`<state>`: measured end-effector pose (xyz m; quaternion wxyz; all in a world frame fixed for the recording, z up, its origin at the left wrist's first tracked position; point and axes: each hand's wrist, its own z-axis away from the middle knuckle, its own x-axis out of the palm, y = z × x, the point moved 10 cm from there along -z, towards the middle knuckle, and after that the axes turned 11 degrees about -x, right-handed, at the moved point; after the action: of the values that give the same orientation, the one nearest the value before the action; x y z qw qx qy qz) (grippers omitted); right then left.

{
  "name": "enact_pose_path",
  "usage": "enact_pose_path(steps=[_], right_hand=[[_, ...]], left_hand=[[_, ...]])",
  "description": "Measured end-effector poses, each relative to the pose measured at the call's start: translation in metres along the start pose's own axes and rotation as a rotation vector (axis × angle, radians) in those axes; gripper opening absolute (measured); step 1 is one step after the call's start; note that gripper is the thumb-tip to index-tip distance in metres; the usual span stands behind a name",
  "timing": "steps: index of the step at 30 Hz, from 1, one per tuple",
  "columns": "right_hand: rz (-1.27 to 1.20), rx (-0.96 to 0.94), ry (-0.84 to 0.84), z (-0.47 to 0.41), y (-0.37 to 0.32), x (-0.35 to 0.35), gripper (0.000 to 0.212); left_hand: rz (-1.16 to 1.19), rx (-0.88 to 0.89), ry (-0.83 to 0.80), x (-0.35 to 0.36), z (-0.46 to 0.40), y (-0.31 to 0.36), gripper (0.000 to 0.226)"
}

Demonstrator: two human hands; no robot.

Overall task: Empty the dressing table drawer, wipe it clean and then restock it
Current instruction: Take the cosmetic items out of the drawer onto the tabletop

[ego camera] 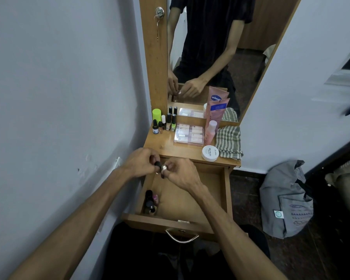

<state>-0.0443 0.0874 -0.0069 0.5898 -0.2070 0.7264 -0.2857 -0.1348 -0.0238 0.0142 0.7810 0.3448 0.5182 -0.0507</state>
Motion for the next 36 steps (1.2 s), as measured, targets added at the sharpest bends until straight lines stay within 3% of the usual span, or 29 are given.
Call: enact_pose_path(steps=[6,15,31,36], right_hand=[[0.016,-0.079,0.148,-0.034,-0.02,-0.046,0.013],[0.07,-0.041,0.175,-0.087,-0.016,-0.071,0.011],[0.218,-0.044,0.138,-0.13,0.013,-0.07,0.02],[0.221,-0.067,0.197,-0.13,0.017,-0.071,0.024]], left_hand=[[0.002,0.104,0.125,-0.047,-0.019,0.031,0.012],[-0.196,0.16,0.316,-0.084,-0.061,0.061,0.021],[-0.301,0.125,0.337,-0.073,-0.113,0.061,0.031],[-0.292,0.113,0.329,-0.065,-0.117,0.055,0.033]])
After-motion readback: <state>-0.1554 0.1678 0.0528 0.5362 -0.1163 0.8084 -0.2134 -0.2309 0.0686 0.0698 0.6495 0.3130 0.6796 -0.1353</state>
